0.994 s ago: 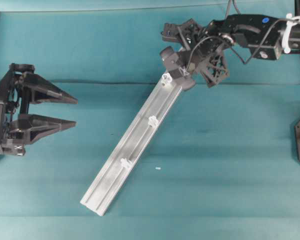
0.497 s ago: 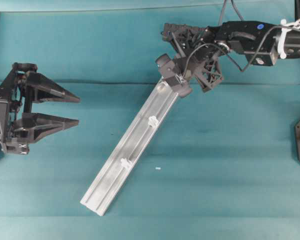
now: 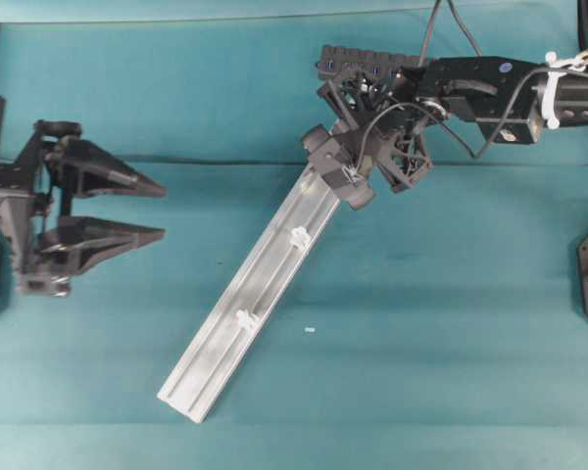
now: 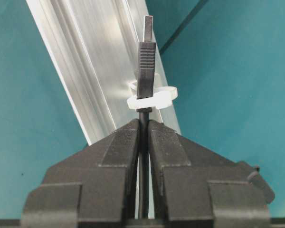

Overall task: Pass the USB cable through three rings with both arms.
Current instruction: 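Push the plug through the top ring with the right gripper, then move the left gripper to the plug emerging past the top ring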

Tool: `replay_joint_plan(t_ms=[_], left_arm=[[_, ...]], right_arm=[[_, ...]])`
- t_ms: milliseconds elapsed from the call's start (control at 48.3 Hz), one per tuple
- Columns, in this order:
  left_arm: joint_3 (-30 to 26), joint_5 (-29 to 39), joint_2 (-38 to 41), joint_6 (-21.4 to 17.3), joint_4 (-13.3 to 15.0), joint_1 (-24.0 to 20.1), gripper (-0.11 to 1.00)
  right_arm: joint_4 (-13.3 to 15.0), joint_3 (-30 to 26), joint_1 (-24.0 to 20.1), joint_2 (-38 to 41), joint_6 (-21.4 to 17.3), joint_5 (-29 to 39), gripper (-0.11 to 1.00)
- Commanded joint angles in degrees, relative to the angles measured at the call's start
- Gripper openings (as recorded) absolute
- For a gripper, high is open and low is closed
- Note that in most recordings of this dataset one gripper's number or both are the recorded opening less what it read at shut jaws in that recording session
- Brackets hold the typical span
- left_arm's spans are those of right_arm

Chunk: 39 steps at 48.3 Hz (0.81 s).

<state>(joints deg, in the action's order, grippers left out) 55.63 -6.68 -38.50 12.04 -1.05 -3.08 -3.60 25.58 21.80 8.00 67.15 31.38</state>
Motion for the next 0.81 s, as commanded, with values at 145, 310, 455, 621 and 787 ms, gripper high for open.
replay_joint_plan(t_ms=[145, 310, 455, 621, 787], left_arm=[[-1.67, -2.81, 10.37, 0.0, -0.09, -5.1, 0.7], [-1.41, -10.37, 17.58, -0.18, -0.09, -7.73, 0.7], [-2.64, -16.26, 25.22, -0.18, 0.0, -8.7, 0.7], [-6.5, -16.88, 31.46, -0.18, -0.09, -8.7, 0.7], [-10.2, -17.05, 37.44, -0.44, -0.09, -8.7, 0.7]], right_arm=[[-0.18, -0.09, -0.26, 0.0, 0.44, -0.7, 0.08], [-0.18, -0.09, 0.26, 0.0, 0.44, -0.97, 0.08], [-0.18, 0.0, 0.26, 0.0, 0.44, -1.05, 0.08], [-0.18, 0.18, 0.26, 0.0, 0.44, -1.76, 0.08], [-0.18, 0.18, 0.26, 0.0, 0.44, -2.11, 0.08]])
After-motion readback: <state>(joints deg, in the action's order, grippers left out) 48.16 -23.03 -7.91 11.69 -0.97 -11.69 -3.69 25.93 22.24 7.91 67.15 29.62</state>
